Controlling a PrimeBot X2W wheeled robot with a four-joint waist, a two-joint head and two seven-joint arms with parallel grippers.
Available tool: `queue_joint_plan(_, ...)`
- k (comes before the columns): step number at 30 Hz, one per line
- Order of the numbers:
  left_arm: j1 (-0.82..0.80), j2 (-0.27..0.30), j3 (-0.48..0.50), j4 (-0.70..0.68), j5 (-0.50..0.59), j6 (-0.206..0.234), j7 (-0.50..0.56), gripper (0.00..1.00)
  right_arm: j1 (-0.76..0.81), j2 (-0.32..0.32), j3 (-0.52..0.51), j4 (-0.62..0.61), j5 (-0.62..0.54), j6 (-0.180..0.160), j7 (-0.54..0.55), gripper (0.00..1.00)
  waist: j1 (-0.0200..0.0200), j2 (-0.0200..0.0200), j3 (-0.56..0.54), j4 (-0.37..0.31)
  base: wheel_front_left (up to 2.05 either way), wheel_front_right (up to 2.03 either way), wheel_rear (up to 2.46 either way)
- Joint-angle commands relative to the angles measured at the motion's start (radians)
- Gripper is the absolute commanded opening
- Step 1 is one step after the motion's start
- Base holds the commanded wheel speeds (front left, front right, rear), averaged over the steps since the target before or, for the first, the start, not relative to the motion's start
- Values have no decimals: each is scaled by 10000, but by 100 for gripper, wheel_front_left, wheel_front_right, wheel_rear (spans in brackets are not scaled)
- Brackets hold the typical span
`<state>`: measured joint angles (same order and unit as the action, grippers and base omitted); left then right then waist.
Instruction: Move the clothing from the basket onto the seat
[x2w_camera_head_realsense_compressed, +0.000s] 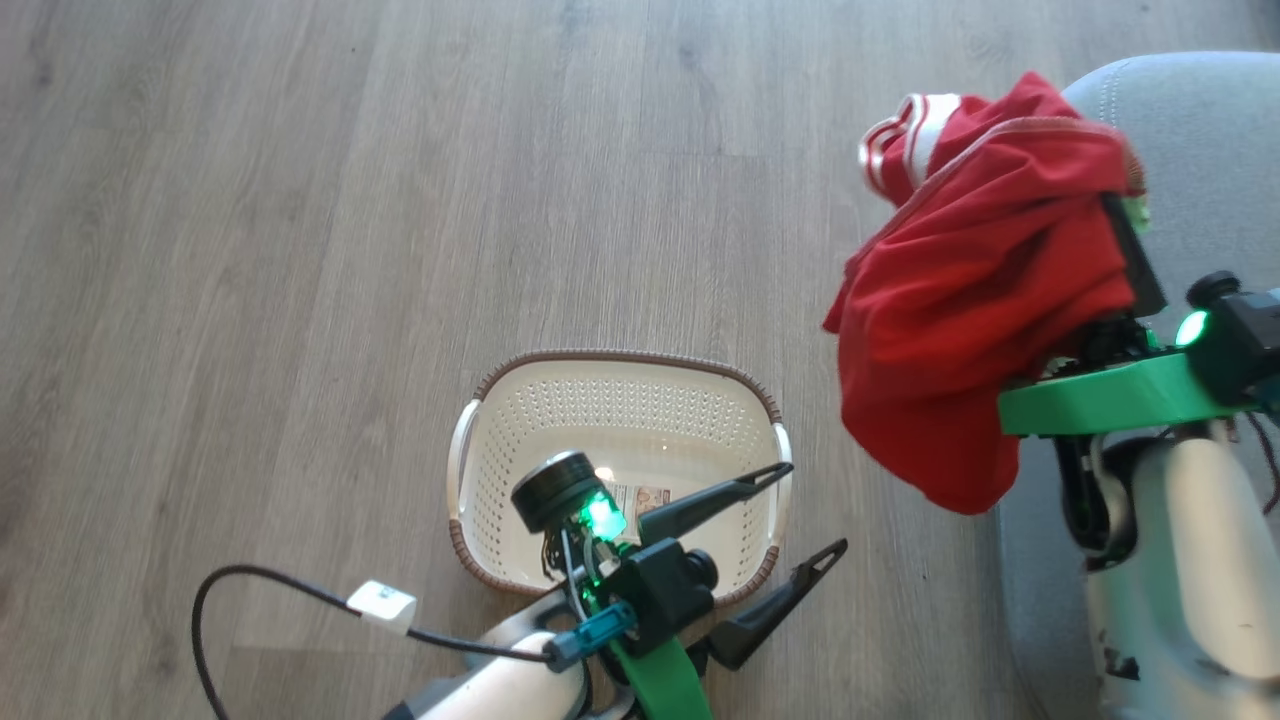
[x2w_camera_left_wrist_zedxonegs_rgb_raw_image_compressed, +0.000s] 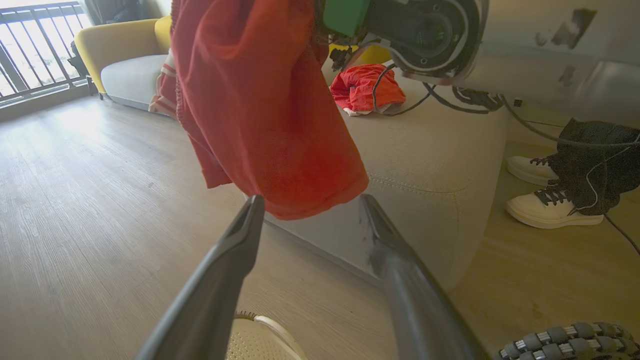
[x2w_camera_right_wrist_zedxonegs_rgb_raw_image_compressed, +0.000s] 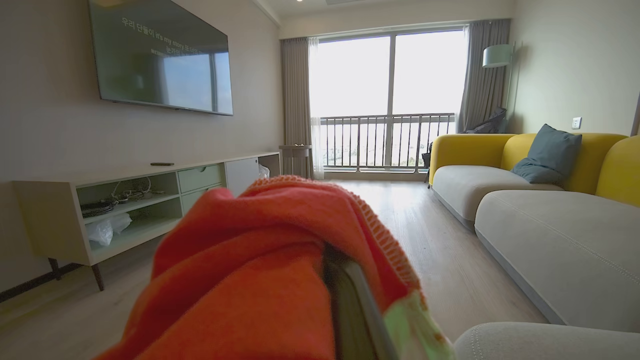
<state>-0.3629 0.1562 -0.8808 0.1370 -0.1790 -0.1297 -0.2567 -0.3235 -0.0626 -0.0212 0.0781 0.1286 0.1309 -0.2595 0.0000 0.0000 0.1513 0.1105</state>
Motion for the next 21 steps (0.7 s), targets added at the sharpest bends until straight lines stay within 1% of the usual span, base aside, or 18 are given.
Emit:
queue_joint_plan(1, -103, 42, 273, -298, -143, -10, -51, 100, -444, 123, 134, -466, -81, -2, -23, 0, 0, 0, -18, -35, 0, 0, 0)
queue_joint_plan(3, 175, -74, 325, -315, -646, -10, -51, 100, -359, 123, -62, -571, -135, -2, -23, 0, 0, 0, -39, -78, 0, 0, 0)
queue_joint_plan(5, 361, -19, 171, -278, -1120, -10, -51, 100, -224, 123, -255, -650, -76, -2, -23, 0, 0, 0, -72, -128, 0, 0, 0)
queue_joint_plan(8, 463, 186, -1, -203, -997, -10, -51, 100, 7, 123, -433, -724, -4, -2, -23, 0, 0, 0, -84, -220, 0, 0, 0)
queue_joint_plan(15, 934, -37, 776, -168, -953, -10, -51, 100, 404, 124, -662, -778, 162, -2, -23, 0, 0, 0, -139, -393, 0, 0, 0)
queue_joint_plan(21, 940, -33, 1006, -266, -753, -10, -51, 100, 436, 124, -743, -774, 139, -2, -23, 0, 0, 0, -185, -525, 0, 0, 0)
